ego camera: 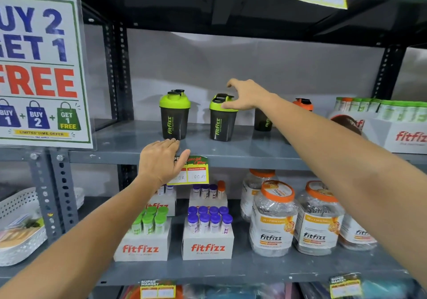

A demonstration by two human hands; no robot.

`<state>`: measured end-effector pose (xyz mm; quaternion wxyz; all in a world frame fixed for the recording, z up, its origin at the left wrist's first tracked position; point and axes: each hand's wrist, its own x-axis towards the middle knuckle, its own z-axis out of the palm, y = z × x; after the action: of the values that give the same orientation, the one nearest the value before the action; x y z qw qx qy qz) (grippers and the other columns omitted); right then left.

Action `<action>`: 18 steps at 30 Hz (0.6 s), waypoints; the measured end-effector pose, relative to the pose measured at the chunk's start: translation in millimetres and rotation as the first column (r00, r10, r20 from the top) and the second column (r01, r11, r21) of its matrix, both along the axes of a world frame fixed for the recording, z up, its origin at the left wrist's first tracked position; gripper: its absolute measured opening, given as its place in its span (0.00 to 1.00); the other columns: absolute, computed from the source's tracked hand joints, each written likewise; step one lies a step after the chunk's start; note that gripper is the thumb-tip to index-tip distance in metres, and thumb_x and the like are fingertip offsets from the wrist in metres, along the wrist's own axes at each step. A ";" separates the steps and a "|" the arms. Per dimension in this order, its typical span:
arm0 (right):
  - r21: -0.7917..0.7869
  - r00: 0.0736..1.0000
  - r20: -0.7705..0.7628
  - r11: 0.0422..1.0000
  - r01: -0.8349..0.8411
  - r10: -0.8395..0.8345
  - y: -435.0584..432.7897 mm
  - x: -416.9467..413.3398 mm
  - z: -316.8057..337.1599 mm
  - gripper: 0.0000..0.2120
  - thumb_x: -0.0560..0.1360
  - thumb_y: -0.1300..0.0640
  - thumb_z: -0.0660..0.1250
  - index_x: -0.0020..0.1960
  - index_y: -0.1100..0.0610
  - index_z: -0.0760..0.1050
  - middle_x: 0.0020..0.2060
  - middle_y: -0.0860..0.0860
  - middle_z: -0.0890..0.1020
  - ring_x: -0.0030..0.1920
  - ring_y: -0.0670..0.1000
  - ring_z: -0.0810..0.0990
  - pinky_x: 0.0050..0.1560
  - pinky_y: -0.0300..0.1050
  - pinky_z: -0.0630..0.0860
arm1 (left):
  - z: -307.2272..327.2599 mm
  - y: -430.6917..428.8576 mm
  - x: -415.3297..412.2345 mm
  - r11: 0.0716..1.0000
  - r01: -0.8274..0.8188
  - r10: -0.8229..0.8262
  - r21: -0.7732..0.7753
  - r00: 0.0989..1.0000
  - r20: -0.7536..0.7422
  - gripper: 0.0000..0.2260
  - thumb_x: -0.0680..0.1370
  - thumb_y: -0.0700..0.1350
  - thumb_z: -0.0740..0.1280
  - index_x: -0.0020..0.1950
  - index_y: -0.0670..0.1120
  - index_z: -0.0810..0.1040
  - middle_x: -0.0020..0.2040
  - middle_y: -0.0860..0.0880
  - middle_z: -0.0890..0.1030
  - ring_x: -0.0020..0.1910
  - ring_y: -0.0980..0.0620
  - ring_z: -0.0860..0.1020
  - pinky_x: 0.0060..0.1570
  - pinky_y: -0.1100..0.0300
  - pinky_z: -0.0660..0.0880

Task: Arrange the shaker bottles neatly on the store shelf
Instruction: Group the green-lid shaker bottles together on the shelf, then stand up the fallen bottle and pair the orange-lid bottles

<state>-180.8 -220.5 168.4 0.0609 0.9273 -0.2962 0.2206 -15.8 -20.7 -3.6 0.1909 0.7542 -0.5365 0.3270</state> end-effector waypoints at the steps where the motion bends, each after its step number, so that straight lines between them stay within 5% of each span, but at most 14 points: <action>1: -0.018 1.000 0.020 1.000 0.023 -0.023 -3.3 -10.6 -0.2 0.35 0.70 0.36 0.67 0.69 0.54 0.64 0.58 0.60 0.76 0.54 0.59 0.76 0.49 0.53 0.75 | 1.8 -0.5 -0.7 1.000 0.007 -0.007 -0.007 1.000 -0.029 0.31 0.77 0.61 0.47 0.56 0.41 0.81 0.54 0.43 0.83 0.49 0.43 0.82 0.44 0.53 0.77; 3: -0.047 0.994 0.061 0.994 0.098 -0.096 -14.1 -37.0 -0.6 0.34 0.71 0.35 0.65 0.68 0.56 0.66 0.57 0.59 0.77 0.54 0.60 0.76 0.47 0.52 0.74 | 8.4 -5.7 -9.6 0.999 0.017 -0.020 -0.040 0.998 -0.063 0.33 0.77 0.62 0.46 0.62 0.40 0.77 0.59 0.42 0.81 0.54 0.43 0.80 0.44 0.52 0.76; 9: -0.050 0.930 0.158 0.938 0.343 -0.331 -45.1 -110.8 -5.9 0.31 0.72 0.34 0.63 0.59 0.60 0.71 0.52 0.59 0.78 0.50 0.60 0.77 0.40 0.48 0.72 | 31.9 -56.4 -85.9 0.974 0.220 -0.218 -0.050 0.975 0.043 0.34 0.77 0.63 0.50 0.67 0.36 0.70 0.65 0.37 0.75 0.64 0.40 0.72 0.66 0.48 0.64; 18: -0.007 0.839 0.175 0.852 0.524 -0.515 -74.1 -197.0 -25.8 0.29 0.73 0.36 0.62 0.52 0.63 0.75 0.50 0.61 0.80 0.51 0.61 0.77 0.39 0.47 0.70 | 28.2 -135.7 -189.4 0.923 0.379 -0.384 0.057 0.911 0.153 0.34 0.78 0.63 0.50 0.70 0.37 0.67 0.68 0.38 0.72 0.69 0.42 0.67 0.69 0.46 0.60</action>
<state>-377.8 -294.6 142.5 0.1187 0.7885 -0.5343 0.2806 -205.3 -156.4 24.6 0.1970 0.6086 -0.6913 0.3360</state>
